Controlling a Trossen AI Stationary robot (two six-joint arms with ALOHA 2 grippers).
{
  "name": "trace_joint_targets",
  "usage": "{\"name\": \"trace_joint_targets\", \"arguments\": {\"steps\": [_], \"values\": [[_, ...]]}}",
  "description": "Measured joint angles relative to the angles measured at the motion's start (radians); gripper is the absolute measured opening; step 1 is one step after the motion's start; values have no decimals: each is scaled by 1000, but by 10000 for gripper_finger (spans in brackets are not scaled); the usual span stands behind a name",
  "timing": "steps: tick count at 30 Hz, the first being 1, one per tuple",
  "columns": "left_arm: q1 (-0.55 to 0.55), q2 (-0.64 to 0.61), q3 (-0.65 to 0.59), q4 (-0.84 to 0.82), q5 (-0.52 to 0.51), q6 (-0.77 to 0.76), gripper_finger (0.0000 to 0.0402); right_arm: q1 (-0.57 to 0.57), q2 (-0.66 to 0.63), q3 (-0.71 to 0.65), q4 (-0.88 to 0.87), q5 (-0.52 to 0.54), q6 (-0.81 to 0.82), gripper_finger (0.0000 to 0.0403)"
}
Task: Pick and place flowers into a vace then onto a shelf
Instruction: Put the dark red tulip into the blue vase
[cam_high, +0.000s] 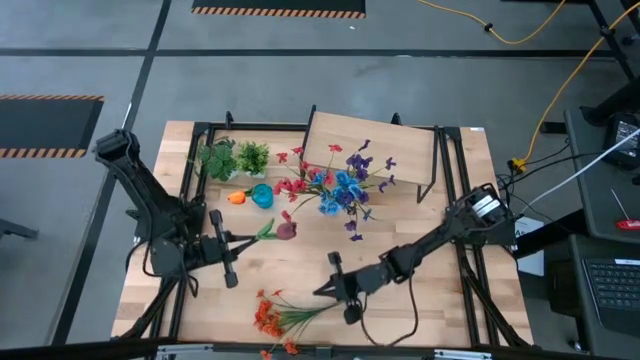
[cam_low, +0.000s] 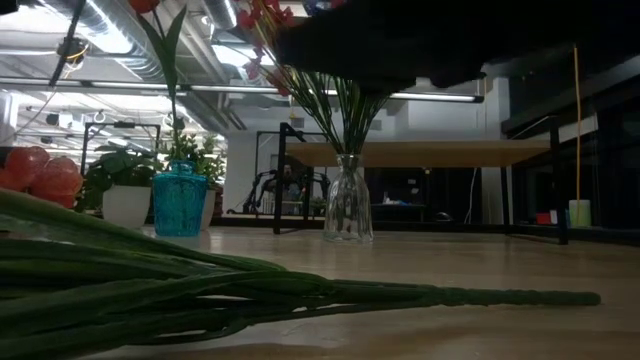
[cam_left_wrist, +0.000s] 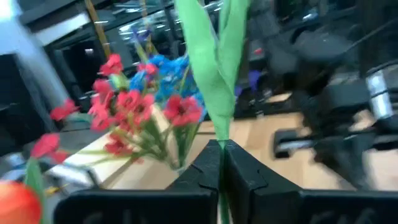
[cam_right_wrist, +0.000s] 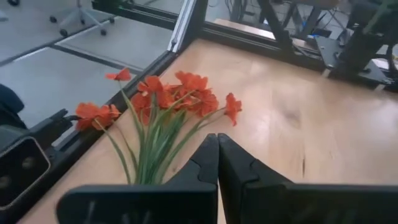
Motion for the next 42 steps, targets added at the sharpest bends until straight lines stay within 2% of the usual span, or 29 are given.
{"name": "trace_joint_targets", "arguments": {"steps": [7,12,14,22,28,35,42], "values": [[55,-112,0,35,103,115,3,-51,0,-25,54,-151,-46,0],[70,-230,0,159,287,337,3,-69,0,-25,51,-199,-55,0],[70,-280,0,196,314,421,3,-76,0,-24,50,-216,-55,0],[71,-477,0,196,307,557,3,-114,0,-24,49,-223,-103,0],[71,-579,0,194,197,677,3,-147,0,-24,44,-252,-108,0],[71,-619,0,176,115,769,3,-195,0,-24,3,-320,-107,0],[78,-639,-66,163,196,731,3,-232,0,-23,22,-392,-101,0]]}}
